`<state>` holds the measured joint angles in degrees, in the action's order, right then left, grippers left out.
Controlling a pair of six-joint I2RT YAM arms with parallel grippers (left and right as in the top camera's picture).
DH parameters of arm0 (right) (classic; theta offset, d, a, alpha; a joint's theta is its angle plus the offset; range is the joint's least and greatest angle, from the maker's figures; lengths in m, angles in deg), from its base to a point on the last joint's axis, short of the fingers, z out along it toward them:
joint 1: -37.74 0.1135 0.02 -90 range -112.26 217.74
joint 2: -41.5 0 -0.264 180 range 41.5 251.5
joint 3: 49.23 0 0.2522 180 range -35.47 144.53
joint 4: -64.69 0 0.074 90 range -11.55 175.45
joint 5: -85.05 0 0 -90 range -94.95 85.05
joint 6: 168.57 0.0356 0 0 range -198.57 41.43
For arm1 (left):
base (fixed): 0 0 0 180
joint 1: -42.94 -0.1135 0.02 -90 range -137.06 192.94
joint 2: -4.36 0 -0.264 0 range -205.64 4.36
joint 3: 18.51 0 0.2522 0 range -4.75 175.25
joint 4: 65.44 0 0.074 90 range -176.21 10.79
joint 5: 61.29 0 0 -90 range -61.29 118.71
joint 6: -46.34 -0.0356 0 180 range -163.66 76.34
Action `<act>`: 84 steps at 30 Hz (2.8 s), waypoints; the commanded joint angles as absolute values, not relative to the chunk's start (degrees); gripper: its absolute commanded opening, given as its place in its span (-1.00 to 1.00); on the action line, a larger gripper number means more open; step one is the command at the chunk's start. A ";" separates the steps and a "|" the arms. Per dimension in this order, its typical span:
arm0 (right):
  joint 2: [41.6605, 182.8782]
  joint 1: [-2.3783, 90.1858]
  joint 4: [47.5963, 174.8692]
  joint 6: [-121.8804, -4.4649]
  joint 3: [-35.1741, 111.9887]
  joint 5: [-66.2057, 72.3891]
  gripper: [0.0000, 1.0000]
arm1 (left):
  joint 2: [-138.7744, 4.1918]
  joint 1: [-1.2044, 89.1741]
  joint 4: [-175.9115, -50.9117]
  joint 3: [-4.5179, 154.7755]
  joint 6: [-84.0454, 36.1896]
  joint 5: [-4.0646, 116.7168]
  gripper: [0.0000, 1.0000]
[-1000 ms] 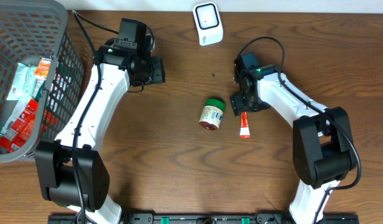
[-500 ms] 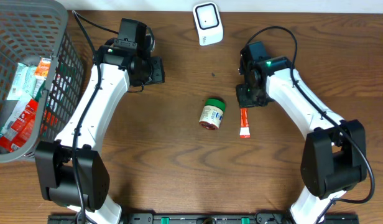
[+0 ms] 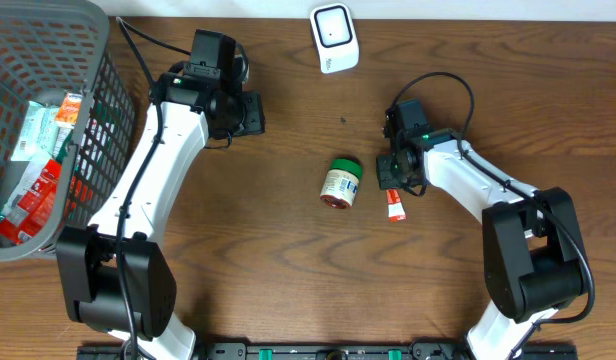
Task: Scan the item barcode
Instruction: 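Carry the stick down with the right gripper beside the jar, then lay the stick flat on the table and open the right gripper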
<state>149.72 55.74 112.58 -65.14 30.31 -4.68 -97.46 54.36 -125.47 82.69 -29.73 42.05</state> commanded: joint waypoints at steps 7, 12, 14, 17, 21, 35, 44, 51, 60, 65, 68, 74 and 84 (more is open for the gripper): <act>147.60 54.47 117.19 -66.06 36.56 -4.63 -0.85 | -98.01 54.42 -125.66 82.34 -29.64 41.46 -0.03; 147.78 53.79 116.34 -65.97 36.87 -4.63 -0.90 | -98.01 54.42 -125.68 82.34 -29.64 41.49 -0.03; 147.99 53.79 115.46 -65.95 36.25 -4.61 -0.92 | -98.01 54.42 -125.68 82.34 -29.64 41.46 -0.03; 148.56 53.79 113.78 -65.95 35.16 -4.63 -0.92 | -98.01 54.42 -125.66 82.34 -29.64 41.46 -0.03; 149.92 54.19 111.27 -64.07 33.26 -4.59 -0.95 | -98.01 54.42 -125.66 82.34 -29.64 41.46 -0.04; 150.01 54.06 111.40 -66.01 35.73 -4.18 -0.92 | -98.01 54.42 -125.66 82.34 -29.64 41.46 -0.03; 147.03 54.14 119.59 -65.71 37.02 0.26 -0.95 | -98.01 54.42 -125.66 82.34 -29.62 41.49 -0.03; 148.02 55.08 110.81 -63.09 28.50 0.48 -0.93 | -98.01 54.42 -125.92 82.34 -29.64 41.46 -0.03; 146.77 54.93 107.55 -65.64 27.64 0.50 -0.95 | -98.01 54.42 -126.14 82.34 -29.64 41.49 -0.04; 142.51 54.82 116.66 -66.21 31.99 0.50 -0.83 | -98.01 54.42 -126.12 82.34 -29.62 41.49 -0.04; 141.50 54.82 120.58 -66.15 31.97 0.50 -0.85 | -98.01 54.42 -126.14 82.34 -29.62 41.49 -0.03; 142.27 55.19 123.09 -65.23 28.63 0.50 -0.87 | -98.01 54.42 -126.32 82.34 -29.62 41.49 -0.04; 142.46 55.24 112.88 -61.47 18.77 0.50 -0.97 | -98.01 54.42 -126.71 82.34 -29.62 41.49 -0.03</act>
